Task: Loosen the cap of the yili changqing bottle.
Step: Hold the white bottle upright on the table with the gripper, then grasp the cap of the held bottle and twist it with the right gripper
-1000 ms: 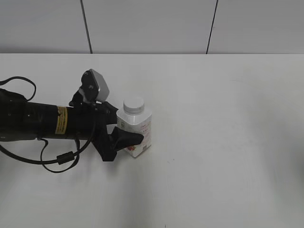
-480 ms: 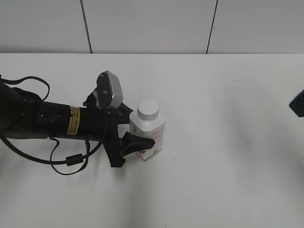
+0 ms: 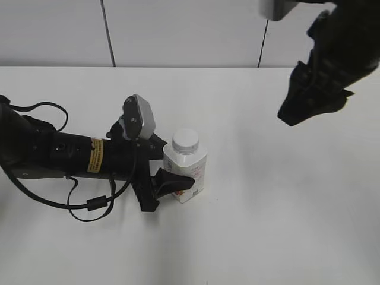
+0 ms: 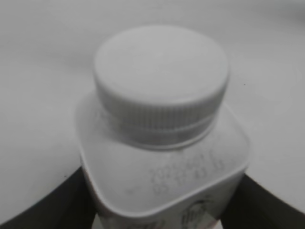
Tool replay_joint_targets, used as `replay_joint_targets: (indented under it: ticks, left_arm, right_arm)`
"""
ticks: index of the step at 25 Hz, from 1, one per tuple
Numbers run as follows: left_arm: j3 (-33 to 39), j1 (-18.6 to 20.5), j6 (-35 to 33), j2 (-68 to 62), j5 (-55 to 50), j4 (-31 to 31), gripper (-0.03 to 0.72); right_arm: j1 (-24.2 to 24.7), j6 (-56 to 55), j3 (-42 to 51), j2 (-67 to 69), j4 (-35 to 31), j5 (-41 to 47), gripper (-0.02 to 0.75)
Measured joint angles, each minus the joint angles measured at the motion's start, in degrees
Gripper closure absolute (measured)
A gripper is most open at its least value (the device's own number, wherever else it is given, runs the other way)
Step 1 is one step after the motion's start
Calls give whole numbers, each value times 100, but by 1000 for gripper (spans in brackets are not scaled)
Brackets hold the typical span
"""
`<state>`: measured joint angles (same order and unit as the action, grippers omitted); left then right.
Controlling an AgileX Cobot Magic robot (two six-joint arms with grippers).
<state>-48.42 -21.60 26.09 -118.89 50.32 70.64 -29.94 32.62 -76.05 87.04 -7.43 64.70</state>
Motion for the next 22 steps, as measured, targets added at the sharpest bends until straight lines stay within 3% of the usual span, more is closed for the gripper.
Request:
replay_joint_targets:
  ticks: [7,11,17,22]
  left_arm:
    - [-4,0,0,-12,20,1,240]
    - [-4,0,0,-12,20,1,240]
    - [-4,0,0,-12,20,6,241]
    - [-4,0,-64,-12,20,17,241]
  right_arm:
    - [-395,181,-674,827,3,-133,239]
    - [-584,930,-762,1198,-126,-267,240]
    - [-645,2154,-773,1401,-905,-946,240]
    - [-645,2311,-773,1627,-1312,-1030,240]
